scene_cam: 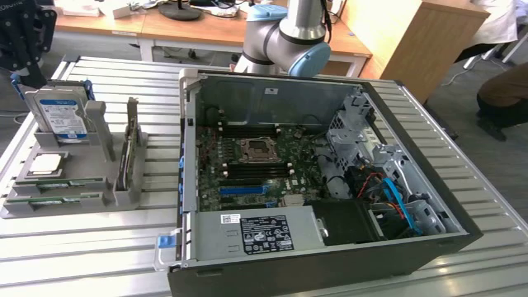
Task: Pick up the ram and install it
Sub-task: 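Pick up the ram and move it above insertion slot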
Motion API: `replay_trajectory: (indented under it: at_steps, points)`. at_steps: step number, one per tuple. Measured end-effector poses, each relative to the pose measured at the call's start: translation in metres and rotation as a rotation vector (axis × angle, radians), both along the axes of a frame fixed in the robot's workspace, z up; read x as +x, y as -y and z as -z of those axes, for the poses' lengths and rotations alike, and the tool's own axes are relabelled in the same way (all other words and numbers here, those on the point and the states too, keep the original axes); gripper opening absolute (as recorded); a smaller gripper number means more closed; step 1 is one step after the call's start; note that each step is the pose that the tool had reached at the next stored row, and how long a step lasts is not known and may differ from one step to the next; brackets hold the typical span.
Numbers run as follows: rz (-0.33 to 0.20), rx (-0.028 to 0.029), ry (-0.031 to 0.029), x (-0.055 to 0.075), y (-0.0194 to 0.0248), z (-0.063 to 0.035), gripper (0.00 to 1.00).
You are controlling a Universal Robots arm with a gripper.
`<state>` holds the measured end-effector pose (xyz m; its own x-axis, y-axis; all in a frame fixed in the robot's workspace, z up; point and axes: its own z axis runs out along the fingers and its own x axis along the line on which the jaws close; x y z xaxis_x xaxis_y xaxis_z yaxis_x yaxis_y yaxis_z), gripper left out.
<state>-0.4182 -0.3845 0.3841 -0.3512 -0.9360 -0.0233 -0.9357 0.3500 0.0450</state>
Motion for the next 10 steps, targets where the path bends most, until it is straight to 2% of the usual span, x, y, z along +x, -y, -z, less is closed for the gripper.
replay_trajectory:
  at_steps: [10]
  points:
    - [-0.167,0.0,-0.0001,0.0,0.0,0.0003,0.11]
